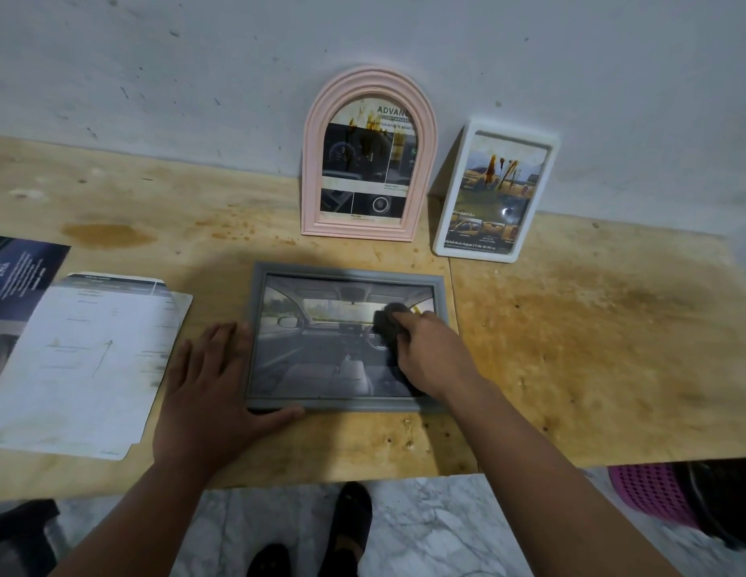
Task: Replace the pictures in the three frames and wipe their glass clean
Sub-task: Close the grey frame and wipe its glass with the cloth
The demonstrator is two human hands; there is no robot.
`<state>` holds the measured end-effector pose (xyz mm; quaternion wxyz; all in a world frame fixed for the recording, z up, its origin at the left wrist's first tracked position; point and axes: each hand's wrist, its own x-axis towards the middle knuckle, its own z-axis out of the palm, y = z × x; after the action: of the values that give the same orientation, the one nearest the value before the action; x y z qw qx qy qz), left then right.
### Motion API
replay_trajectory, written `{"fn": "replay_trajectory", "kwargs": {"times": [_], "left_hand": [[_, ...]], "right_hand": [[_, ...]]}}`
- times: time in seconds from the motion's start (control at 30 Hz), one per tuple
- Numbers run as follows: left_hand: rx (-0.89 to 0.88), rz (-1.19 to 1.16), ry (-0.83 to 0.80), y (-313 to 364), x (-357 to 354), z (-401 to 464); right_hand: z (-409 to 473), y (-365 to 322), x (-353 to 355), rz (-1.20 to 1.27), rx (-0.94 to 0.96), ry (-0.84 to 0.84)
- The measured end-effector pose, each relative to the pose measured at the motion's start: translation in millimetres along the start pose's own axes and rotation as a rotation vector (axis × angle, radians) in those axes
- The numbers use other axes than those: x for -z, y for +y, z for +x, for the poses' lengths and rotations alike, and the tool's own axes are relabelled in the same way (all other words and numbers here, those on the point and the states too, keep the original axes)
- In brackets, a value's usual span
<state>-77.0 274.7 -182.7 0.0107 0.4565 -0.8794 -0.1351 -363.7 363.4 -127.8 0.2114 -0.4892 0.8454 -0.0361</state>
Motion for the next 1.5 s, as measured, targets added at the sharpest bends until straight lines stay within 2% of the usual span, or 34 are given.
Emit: {"fn": "replay_trajectory", "kwargs": {"times": [0.13, 0.27, 0.3, 0.47, 0.73, 0.87, 0.93, 1.03, 1.1, 1.13, 1.2, 1.3, 1.5], "left_hand": [[-0.003, 0.002, 0.004, -1, 1, -1], [0.001, 0.006, -0.001, -1, 2, -1], [0.000, 0.004, -0.002, -2, 2, -1], [-0.009, 0.000, -0.001, -2, 2, -2], [-0.009, -0.001, 0.006, -1, 3, -2], [-0.010, 0.003, 0.009, 0, 4, -3], [-0.007, 0.000, 0.006, 0, 4, -2], [-0.003, -0.007, 0.003, -1, 3, -2], [-0.005, -0.004, -0.002, -1, 3, -2], [-0.006, -0.003, -0.003, -2, 3, -2], [-0.007, -0.008, -0.003, -2, 2, -2], [-0.003, -0.014, 0.004, -2, 0, -2], [-0.002, -0.021, 0.005, -1, 2, -1]], "right_hand": [[-32, 1, 4, 0.034, 0.040, -0.085], [-33, 4, 22, 0.043, 0.000, -0.312], [-25, 3, 28, 0.085, -0.026, -0.318], [24, -3, 31, 0.130, -0.056, 0.042], [1, 4, 5, 0.003, -0.024, -0.020], [-30, 8, 3, 0.027, 0.002, -0.067], [-40, 9, 5, 0.039, 0.002, -0.117], [-39, 11, 18, 0.025, -0.014, -0.327], [-29, 13, 32, 0.105, -0.045, -0.430], [-23, 14, 39, 0.188, -0.072, -0.415], [-5, 16, 45, 0.284, -0.121, -0.234], [17, 14, 36, 0.228, -0.136, 0.042], [17, 10, 13, 0.113, -0.148, 0.046]]}}
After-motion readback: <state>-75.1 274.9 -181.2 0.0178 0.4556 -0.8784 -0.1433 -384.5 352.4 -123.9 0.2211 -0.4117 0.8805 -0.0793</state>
